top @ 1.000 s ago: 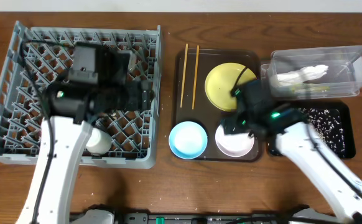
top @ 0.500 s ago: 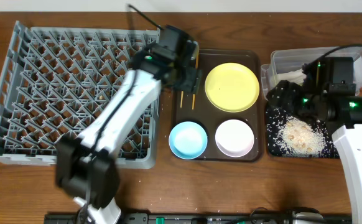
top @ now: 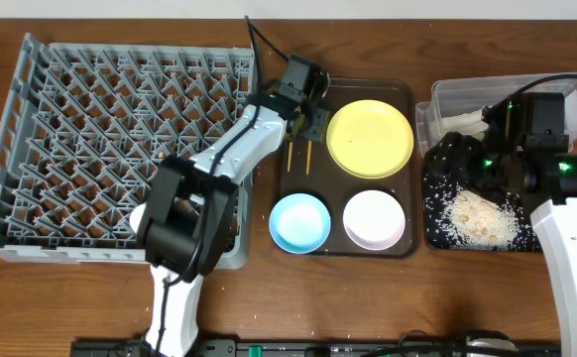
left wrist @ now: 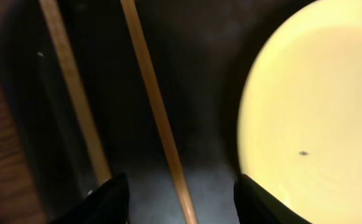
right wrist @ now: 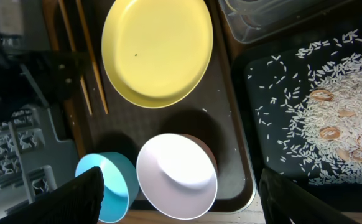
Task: Sort waste into correct bins and load items into the dishwasher
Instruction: 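Grasp one wooden chopstick on the brown tray with the left gripper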
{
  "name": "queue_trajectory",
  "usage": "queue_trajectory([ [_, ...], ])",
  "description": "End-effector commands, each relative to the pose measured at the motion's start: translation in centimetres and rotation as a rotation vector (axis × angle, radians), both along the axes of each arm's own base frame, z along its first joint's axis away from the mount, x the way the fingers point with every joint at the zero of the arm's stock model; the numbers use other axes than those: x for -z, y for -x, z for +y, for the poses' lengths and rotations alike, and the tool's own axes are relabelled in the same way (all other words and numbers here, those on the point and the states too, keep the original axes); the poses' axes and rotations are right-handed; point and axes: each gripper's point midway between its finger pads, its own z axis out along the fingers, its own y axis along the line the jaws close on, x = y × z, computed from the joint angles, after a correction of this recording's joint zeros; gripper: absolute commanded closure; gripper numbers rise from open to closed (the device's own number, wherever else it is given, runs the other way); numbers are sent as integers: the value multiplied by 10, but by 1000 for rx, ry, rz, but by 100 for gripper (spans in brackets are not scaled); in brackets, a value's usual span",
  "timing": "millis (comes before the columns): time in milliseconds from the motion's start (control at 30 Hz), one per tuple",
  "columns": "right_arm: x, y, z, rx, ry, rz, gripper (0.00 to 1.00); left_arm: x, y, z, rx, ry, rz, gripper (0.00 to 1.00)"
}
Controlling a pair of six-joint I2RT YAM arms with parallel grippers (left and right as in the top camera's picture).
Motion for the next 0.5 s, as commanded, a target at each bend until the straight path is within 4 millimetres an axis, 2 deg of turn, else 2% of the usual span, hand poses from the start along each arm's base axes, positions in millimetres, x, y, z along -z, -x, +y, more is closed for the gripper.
queue_trajectory([
  [0, -2, -1, -1, 0, 2, -6, 22, 14, -6, 0, -3, -15, 2, 49],
  [133, -2, -1, -1, 0, 2, -6, 22, 27, -4, -2, 3, -19, 17, 54],
  [267, -2, -1, -1, 0, 2, -5, 22, 41, 0, -3, 8, -32, 43, 65],
  [433, -1, 1, -1, 0, 1, 2, 22, 43, 3, -6, 16, -34, 47, 81],
  [467, -1, 1, -1, 0, 1, 3, 22, 42, 3, -6, 16, -34, 46, 88],
])
